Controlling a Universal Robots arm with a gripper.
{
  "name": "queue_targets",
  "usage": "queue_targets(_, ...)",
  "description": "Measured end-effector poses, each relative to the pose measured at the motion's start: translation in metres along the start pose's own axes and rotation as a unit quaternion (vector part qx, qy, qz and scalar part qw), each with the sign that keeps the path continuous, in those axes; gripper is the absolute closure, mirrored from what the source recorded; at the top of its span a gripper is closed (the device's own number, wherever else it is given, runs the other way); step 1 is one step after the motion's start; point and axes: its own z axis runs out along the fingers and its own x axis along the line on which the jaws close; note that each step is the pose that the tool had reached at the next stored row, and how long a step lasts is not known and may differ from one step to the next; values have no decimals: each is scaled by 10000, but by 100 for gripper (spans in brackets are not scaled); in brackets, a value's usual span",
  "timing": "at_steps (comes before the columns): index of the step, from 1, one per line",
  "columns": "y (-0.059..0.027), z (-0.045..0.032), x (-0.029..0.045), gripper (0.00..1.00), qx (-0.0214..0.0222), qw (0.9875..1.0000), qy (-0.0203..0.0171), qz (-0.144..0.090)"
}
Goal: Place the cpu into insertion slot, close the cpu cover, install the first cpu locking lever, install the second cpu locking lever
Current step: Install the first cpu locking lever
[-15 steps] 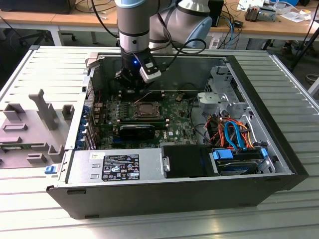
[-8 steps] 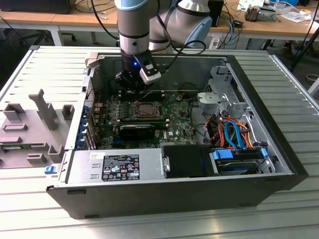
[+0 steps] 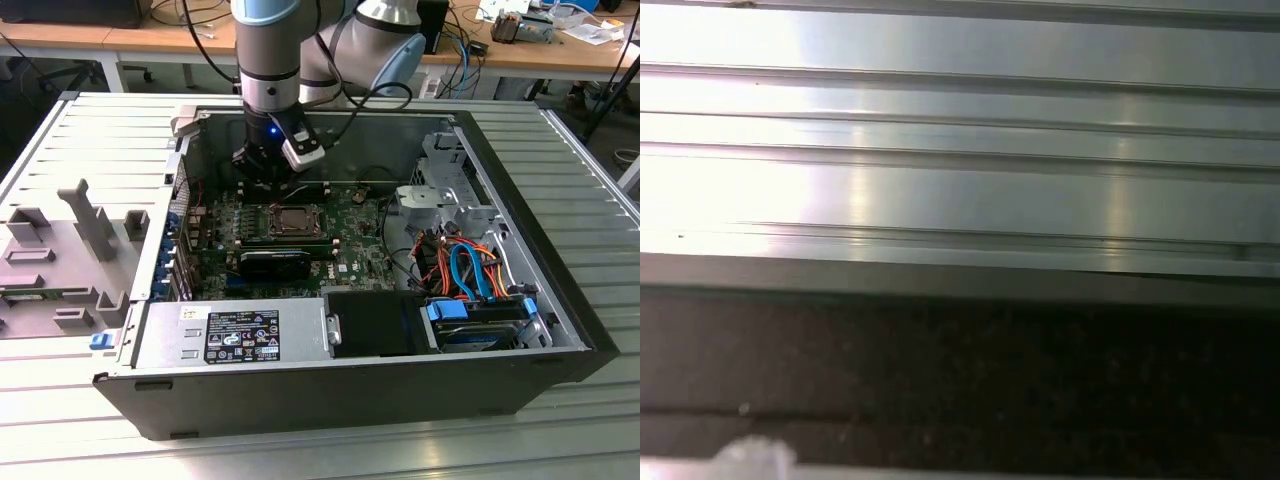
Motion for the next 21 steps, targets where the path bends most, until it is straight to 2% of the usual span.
queue_targets(11, -3, 33, -67, 89, 7, 10000, 0, -16)
queue_targets(21, -8, 57, -171, 89, 18, 10000, 1, -29)
